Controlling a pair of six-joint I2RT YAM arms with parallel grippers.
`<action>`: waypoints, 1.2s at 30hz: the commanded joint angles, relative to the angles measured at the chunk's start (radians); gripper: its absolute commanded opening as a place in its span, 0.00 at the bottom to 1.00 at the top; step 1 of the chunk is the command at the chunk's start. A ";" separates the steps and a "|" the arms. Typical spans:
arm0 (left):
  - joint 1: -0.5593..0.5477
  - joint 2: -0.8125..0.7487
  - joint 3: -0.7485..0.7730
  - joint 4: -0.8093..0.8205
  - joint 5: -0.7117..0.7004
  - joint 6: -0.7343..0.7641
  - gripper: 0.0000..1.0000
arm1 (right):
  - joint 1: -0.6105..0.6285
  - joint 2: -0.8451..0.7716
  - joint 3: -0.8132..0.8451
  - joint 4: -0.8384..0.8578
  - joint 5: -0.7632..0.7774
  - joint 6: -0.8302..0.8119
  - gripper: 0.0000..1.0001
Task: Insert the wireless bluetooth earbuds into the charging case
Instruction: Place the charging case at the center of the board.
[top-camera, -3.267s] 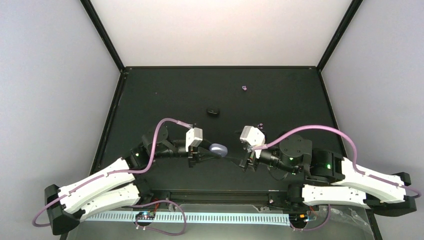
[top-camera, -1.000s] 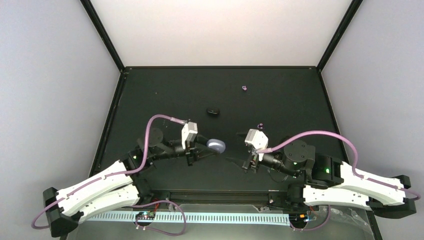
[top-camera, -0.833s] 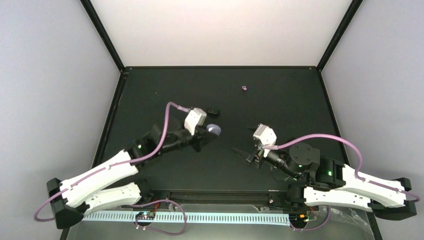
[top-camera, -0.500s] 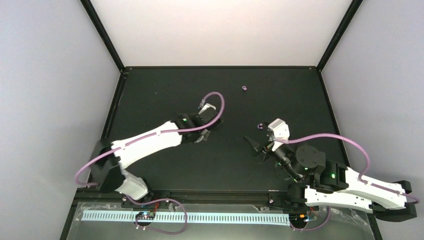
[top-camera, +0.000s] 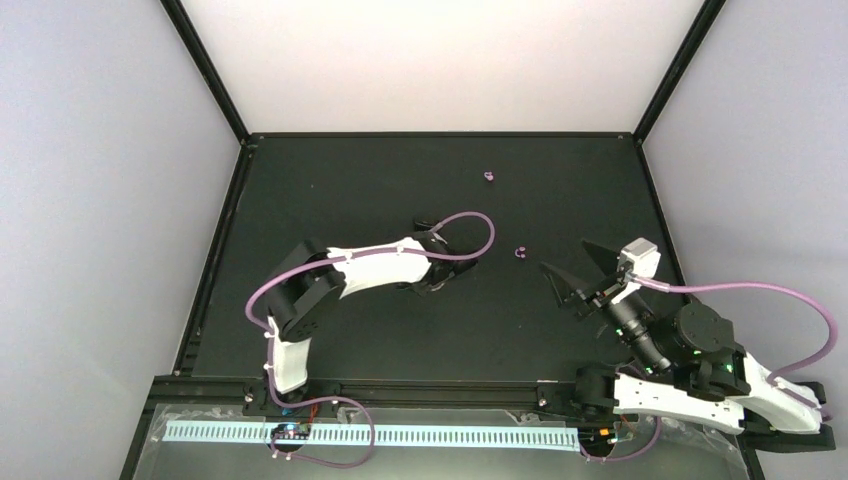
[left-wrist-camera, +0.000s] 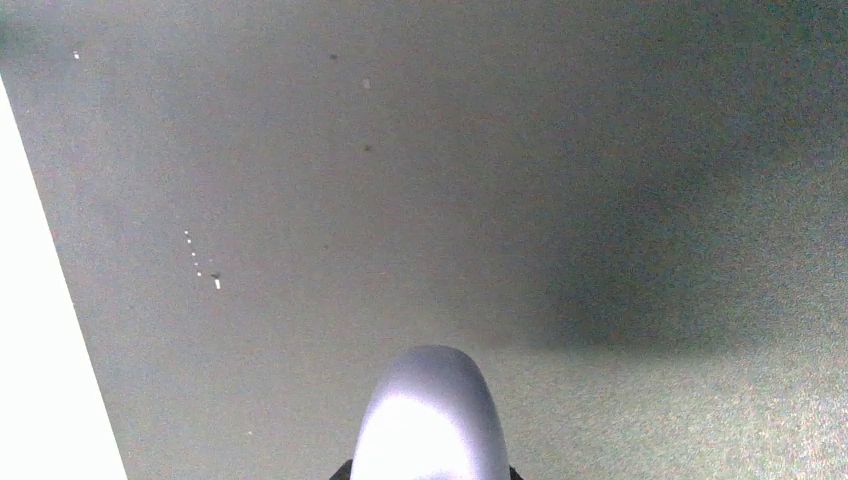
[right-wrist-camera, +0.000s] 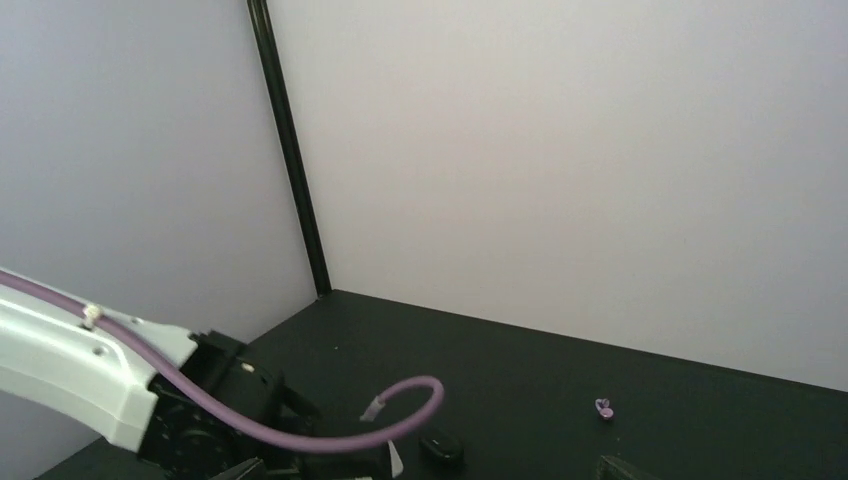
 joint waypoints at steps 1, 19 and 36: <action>-0.016 0.063 0.051 -0.013 0.000 -0.019 0.02 | -0.001 -0.003 0.029 -0.030 0.002 0.004 0.85; -0.059 0.124 0.025 0.057 0.072 -0.012 0.23 | -0.001 0.051 0.053 -0.038 -0.025 -0.006 0.85; -0.101 0.102 0.034 0.087 0.164 0.002 0.50 | -0.001 0.052 0.053 -0.055 -0.029 0.008 0.85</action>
